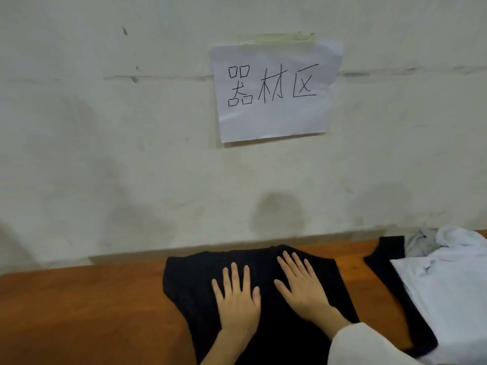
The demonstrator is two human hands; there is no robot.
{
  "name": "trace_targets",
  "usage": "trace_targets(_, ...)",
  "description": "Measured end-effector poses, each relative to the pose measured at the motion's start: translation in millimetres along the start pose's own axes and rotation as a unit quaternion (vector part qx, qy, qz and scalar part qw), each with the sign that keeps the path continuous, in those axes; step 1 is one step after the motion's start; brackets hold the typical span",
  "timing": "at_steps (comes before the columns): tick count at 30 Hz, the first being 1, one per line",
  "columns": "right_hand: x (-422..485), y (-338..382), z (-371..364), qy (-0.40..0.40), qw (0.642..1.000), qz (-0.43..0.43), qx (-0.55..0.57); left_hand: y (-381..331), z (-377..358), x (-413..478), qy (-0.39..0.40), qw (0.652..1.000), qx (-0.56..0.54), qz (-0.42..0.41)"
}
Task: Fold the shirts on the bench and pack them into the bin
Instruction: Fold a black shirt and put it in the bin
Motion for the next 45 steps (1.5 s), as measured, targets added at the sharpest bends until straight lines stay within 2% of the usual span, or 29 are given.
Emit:
trace_targets(2, 6, -1, 8, -0.02, 0.997, 0.067, -0.041, -14, 1, -8, 0.027, 0.999, -0.013, -0.015)
trace_targets(4, 12, -2, 11, -0.016, 0.994, 0.085, -0.071, -14, 22, -15, 0.023, 0.997, -0.069, -0.031)
trace_targets(6, 11, 2, 17, -0.046, 0.995, 0.061, -0.059, 2, 41, -10, -0.051, 0.988, -0.143, -0.01)
trace_targets(9, -7, 16, 21, -0.082, 0.996, 0.025, 0.017, 51, 62, -15, -0.115, 0.97, -0.203, 0.063)
trace_targets(12, -37, 30, 24, -0.15, 0.984, -0.037, 0.094, 105, 69, -31, -0.154, 0.957, -0.183, 0.161)
trace_targets(14, -51, 38, 17, -0.144, 0.982, -0.05, 0.11, 130, 66, -43, -0.157, 0.94, -0.184, 0.241)
trace_targets(17, -66, 35, -4, -0.103, 0.992, -0.035, 0.07, 150, 60, -62, -0.142, 0.914, -0.197, 0.325)
trace_targets(19, -70, 30, -14, -0.073, 0.997, 0.006, 0.034, 145, 55, -63, -0.104, 0.926, -0.188, 0.311)
trace_targets(21, -70, 20, -18, -0.062, 0.998, 0.025, 0.018, 127, 54, -54, -0.065, 0.953, -0.181, 0.236)
trace_targets(22, -72, 17, -18, -0.056, 0.998, 0.03, 0.022, 115, 50, -49, -0.033, 0.959, -0.208, 0.191)
trace_targets(23, -74, 15, -16, -0.052, 0.998, 0.034, 0.029, 104, 49, -47, 0.002, 0.951, -0.268, 0.157)
trace_targets(24, -77, 14, -16, -0.046, 0.998, 0.033, 0.032, 95, 45, -47, 0.046, 0.922, -0.357, 0.14)
trace_targets(26, -81, 7, -17, -0.038, 0.999, 0.023, 0.028, 78, 45, -51, 0.136, 0.817, -0.544, 0.133)
trace_targets(27, -83, 6, -17, -0.038, 0.999, 0.018, 0.025, 69, 45, -55, 0.183, 0.767, -0.601, 0.13)
trace_targets(28, -86, 4, -17, -0.036, 0.999, 0.014, 0.023, 61, 44, -59, 0.224, 0.735, -0.63, 0.114)
trace_targets(29, -88, 4, -17, -0.033, 0.999, 0.011, 0.024, 56, 46, -65, 0.253, 0.743, -0.61, 0.106)
trace_targets(30, -90, 2, -17, -0.03, 0.999, 0.009, 0.026, 55, 44, -69, 0.275, 0.777, -0.557, 0.101)
trace_targets(32, -91, 1, -17, -0.029, 0.999, 0.006, 0.028, 56, 46, -80, 0.314, 0.874, -0.365, 0.06)
trace_targets(33, -91, 1, -16, -0.029, 0.999, 0.007, 0.027, 56, 48, -85, 0.334, 0.906, -0.26, 0.034)
trace_targets(34, -91, 0, -16, -0.029, 0.999, 0.007, 0.025, 60, 47, -89, 0.352, 0.919, -0.176, 0.019)
trace_targets(36, -91, 0, -16, -0.03, 0.999, 0.006, 0.022, 65, 50, -99, 0.397, 0.913, -0.088, 0.017)
trace_targets(37, -91, 1, -17, -0.032, 0.999, 0.004, 0.02, 67, 54, -99, 0.396, 0.916, -0.065, 0.014)
trace_targets(39, -91, 0, -18, -0.034, 0.999, 0.0, 0.017, 67, 66, -95, 0.36, 0.928, -0.093, 0.007)
trace_targets(41, -91, 0, -18, -0.032, 0.999, -0.001, 0.015, 71, 77, -88, 0.304, 0.931, -0.201, 0.028)
trace_targets(43, -91, 0, -18, -0.032, 0.999, -0.002, 0.016, 78, 86, -82, 0.215, 0.925, -0.306, 0.069)
trace_targets(44, -91, 0, -18, -0.032, 0.999, -0.001, 0.015, 84, 89, -82, 0.161, 0.937, -0.298, 0.082)
trace_targets(45, -91, 0, -18, -0.032, 0.999, -0.001, 0.015, 87, 88, -84, 0.129, 0.958, -0.24, 0.088)
Point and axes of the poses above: each hand's wrist, its own x-axis towards the middle knuckle, its own z-axis out of the back of the hand, y = z × x, the point moved 8 cm from there along x, towards the middle knuckle, and after that the axes turned 9 degrees about z, right-handed, at the moved point
